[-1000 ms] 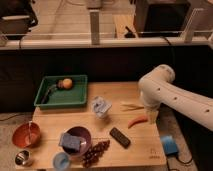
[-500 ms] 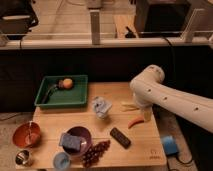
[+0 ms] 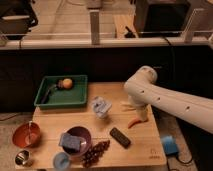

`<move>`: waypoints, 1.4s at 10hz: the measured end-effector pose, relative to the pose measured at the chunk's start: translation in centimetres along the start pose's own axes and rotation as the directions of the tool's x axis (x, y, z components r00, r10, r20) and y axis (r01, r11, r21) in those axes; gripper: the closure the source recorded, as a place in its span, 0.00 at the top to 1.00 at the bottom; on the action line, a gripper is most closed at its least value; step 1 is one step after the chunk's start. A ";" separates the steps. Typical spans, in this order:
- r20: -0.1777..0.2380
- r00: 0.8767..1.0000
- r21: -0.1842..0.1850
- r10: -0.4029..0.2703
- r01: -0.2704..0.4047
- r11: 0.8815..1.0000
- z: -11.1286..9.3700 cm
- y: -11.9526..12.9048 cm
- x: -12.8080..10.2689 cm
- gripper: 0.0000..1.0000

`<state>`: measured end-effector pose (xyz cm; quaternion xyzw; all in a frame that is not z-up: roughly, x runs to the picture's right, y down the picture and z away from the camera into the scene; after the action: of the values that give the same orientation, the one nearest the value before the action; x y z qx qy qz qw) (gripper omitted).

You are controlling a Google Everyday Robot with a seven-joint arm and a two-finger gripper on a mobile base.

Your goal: Place pepper in table surface

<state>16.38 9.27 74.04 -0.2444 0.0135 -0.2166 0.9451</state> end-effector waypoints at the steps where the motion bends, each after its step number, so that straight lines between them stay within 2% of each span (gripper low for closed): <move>1: 0.002 1.000 0.007 -0.019 0.019 1.000 0.3 -0.4 -0.3 0.80; 9: 0.008 0.995 0.047 -0.097 0.096 0.994 1.5 -2.4 -2.2 0.80; 14: 0.013 0.987 0.073 -0.160 0.159 0.985 1.9 -3.7 -3.9 0.80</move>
<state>11.62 8.86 77.11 -0.2126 -0.0228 -0.2897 0.9329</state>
